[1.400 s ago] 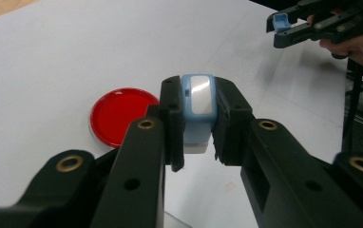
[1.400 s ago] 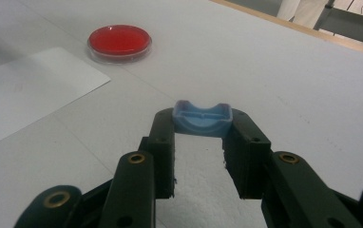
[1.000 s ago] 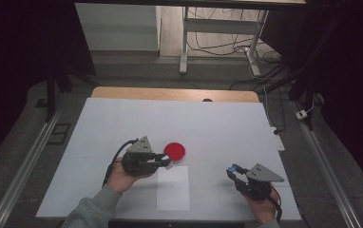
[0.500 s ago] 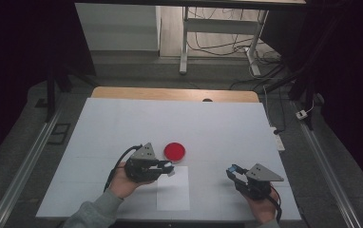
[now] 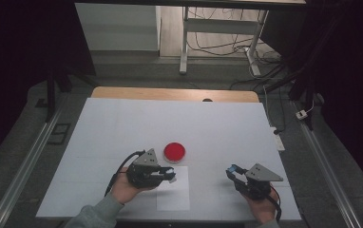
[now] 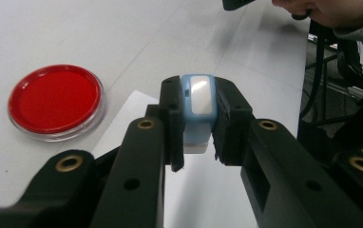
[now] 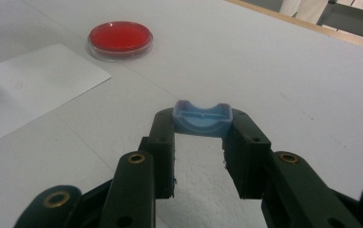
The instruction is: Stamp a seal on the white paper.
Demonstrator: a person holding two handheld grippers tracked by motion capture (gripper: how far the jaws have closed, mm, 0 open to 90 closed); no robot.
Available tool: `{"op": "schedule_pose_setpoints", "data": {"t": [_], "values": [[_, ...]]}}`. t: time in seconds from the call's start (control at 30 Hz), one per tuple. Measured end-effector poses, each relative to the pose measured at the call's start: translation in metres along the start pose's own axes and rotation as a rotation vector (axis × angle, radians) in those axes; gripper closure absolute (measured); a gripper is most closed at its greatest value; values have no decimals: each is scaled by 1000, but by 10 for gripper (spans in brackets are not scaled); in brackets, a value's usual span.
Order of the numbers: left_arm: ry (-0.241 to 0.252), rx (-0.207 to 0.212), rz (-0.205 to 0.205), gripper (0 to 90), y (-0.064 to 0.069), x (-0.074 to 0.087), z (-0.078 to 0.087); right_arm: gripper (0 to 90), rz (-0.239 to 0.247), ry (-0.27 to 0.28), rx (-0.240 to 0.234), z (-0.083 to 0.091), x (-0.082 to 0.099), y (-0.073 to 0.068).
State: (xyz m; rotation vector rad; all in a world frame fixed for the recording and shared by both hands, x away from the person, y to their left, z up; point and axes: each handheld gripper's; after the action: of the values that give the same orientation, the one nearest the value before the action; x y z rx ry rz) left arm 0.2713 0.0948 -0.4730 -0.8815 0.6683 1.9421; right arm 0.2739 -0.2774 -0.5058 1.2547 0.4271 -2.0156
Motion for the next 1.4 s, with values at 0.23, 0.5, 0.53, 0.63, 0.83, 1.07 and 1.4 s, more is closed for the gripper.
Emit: {"op": "schedule_pose_setpoints", "data": {"t": [0.23,0.5,0.53,0.63,0.83,1.07,1.4], "values": [[-21,2,1,760,2,4,-9,648,0,-4,-1,0,0,0],[-38,-11,-3,760,1,8,-16,648,-1,-4,-1,0,0,0],[-39,-13,-2,760,1,8,-16,648,-1,-4,-1,0,0,0],[-46,-18,-4,760,1,9,-20,648,-1,-5,-1,0,0,0],[-61,-29,-5,760,0,12,-27,648,-2,-6,-1,-1,0,-1],[-75,-43,-20,760,0,14,-32,648,-3,-5,0,-1,0,0],[-86,-49,-20,760,-1,18,-36,648,-4,-6,-1,-1,0,0]]}}
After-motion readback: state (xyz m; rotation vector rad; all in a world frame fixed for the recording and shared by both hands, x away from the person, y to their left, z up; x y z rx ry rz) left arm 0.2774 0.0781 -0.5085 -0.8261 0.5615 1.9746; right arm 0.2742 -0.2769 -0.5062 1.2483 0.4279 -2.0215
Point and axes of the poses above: each handheld gripper's, and its own axes: z roughly backward along the jaws, x roughly out of its underside, y roughly to its right, and after that the axes turned 3 degrees about -x, right-handed
